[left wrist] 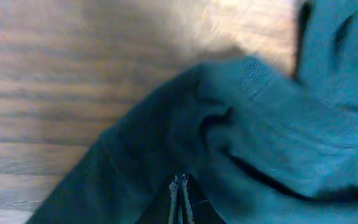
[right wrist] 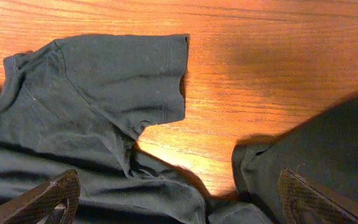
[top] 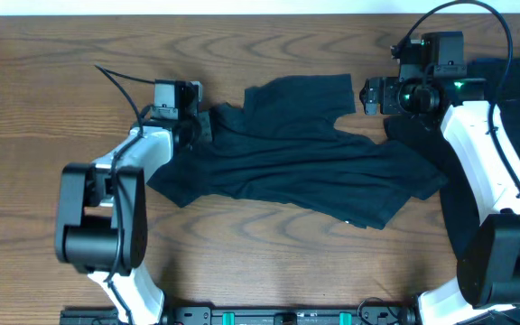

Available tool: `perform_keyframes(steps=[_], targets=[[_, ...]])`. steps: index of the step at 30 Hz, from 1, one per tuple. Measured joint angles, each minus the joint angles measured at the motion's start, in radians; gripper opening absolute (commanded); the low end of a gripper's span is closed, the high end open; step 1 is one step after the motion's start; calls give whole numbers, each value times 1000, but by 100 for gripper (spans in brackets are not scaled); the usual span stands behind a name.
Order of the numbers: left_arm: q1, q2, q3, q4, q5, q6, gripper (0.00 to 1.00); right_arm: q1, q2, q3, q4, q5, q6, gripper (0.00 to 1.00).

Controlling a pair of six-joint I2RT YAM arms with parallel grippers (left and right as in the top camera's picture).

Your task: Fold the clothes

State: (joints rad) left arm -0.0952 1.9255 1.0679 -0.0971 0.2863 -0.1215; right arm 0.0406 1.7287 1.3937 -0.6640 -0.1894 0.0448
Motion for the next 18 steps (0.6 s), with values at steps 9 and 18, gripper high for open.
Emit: perform_keyframes(steps=[9, 18], targets=[[5, 16, 15, -35, -47, -26, 6, 0, 0, 0, -1, 4, 0, 99], [146, -1, 44, -188, -150, -101, 6, 0, 0, 0, -1, 4, 0, 99]])
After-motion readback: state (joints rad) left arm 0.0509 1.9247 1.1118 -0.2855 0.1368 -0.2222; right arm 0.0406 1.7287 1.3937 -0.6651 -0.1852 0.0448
